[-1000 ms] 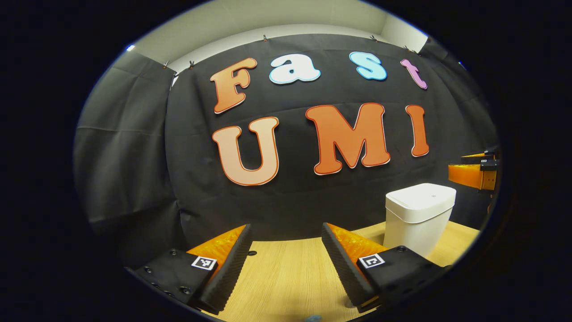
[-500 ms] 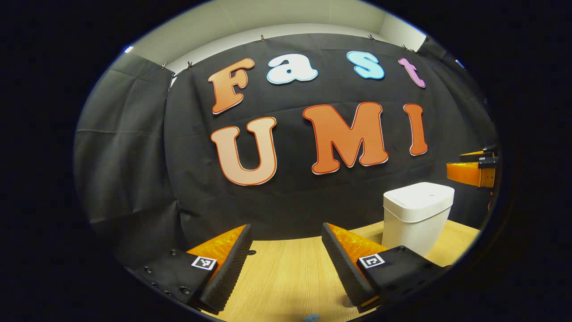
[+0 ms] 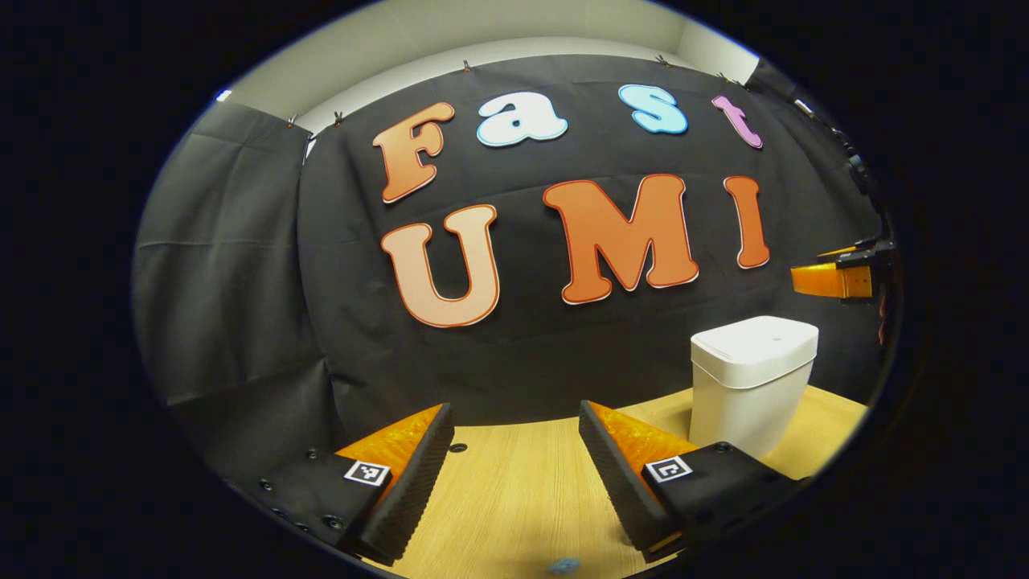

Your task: Press the lid of the desktop garbage bin to open it, pick up the crumpled paper on the desktop and throw it into the bin, then pick up the pop can on the desktop and drop it into the bin, and finally close the garbage bin lid.

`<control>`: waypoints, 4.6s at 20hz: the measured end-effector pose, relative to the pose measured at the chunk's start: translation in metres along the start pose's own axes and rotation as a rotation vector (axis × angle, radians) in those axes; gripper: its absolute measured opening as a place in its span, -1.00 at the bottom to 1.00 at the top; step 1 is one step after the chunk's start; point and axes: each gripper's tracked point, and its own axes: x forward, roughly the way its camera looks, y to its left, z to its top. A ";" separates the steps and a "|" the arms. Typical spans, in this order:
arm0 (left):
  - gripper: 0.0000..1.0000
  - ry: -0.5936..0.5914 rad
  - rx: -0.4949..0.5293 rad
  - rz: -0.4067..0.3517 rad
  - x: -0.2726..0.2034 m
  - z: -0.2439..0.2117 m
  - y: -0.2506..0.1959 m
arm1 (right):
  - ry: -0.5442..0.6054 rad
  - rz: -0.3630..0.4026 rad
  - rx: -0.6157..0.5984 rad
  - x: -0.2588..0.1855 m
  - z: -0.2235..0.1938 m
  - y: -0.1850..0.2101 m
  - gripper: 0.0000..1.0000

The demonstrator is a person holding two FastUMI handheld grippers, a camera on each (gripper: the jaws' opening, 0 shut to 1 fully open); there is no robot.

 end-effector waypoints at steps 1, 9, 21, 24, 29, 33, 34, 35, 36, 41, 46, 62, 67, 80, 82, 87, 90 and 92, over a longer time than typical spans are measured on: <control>0.99 0.008 -0.002 0.004 0.000 -0.002 0.000 | 0.016 -0.002 0.007 0.004 0.000 -0.003 0.95; 1.00 0.048 -0.005 0.038 -0.007 -0.016 0.004 | 0.165 0.014 0.084 0.036 -0.018 -0.017 0.17; 0.99 0.105 -0.004 0.155 -0.031 -0.035 0.029 | 0.274 0.039 0.029 0.068 -0.034 -0.023 -0.99; 1.00 0.120 -0.009 0.178 -0.034 -0.042 0.033 | 0.307 0.058 0.019 0.073 -0.036 -0.021 -0.99; 0.99 0.131 -0.013 0.191 -0.037 -0.046 0.033 | 0.363 0.079 -0.012 0.075 -0.048 -0.022 -0.99; 0.99 0.142 -0.019 0.199 -0.039 -0.051 0.033 | 0.444 0.105 -0.022 0.077 -0.065 -0.019 -0.98; 0.99 0.145 -0.021 0.201 -0.038 -0.051 0.033 | 0.462 0.107 -0.019 0.078 -0.068 -0.019 -0.98; 0.99 0.151 -0.022 0.200 -0.038 -0.053 0.034 | 0.480 0.111 -0.016 0.078 -0.072 -0.019 -0.98; 0.99 0.157 -0.022 0.200 -0.037 -0.054 0.035 | 0.493 0.113 -0.020 0.080 -0.076 -0.019 -0.98; 0.94 0.176 -0.018 0.209 -0.039 -0.055 0.035 | 0.534 0.123 -0.035 0.084 -0.086 -0.018 -0.98; 0.99 0.187 -0.016 0.221 -0.038 -0.055 0.036 | 0.560 0.130 -0.032 0.093 -0.091 -0.016 -0.98; 0.99 0.158 0.036 0.175 -0.042 -0.043 0.028 | 0.547 0.156 0.047 0.091 -0.080 -0.014 -0.99; 0.99 0.158 0.035 0.175 -0.039 -0.043 0.029 | 0.403 0.133 0.049 0.090 -0.048 -0.018 -0.99; 0.99 0.123 0.021 0.091 -0.038 -0.040 0.016 | 0.186 0.119 0.075 0.059 -0.006 -0.022 -0.99; 1.00 0.116 0.010 0.074 -0.036 -0.036 0.008 | 0.169 0.119 0.078 0.050 -0.006 -0.022 -0.98; 1.00 0.128 -0.010 0.052 -0.033 -0.037 -0.009 | 0.173 0.157 0.087 0.029 -0.024 -0.014 -0.95; 1.00 0.138 -0.023 0.043 -0.034 -0.041 -0.021 | 0.149 0.198 0.093 0.018 -0.025 -0.008 -0.88; 1.00 0.146 -0.036 0.043 -0.036 -0.044 -0.030 | 0.144 0.241 0.088 0.012 -0.031 -0.003 -0.69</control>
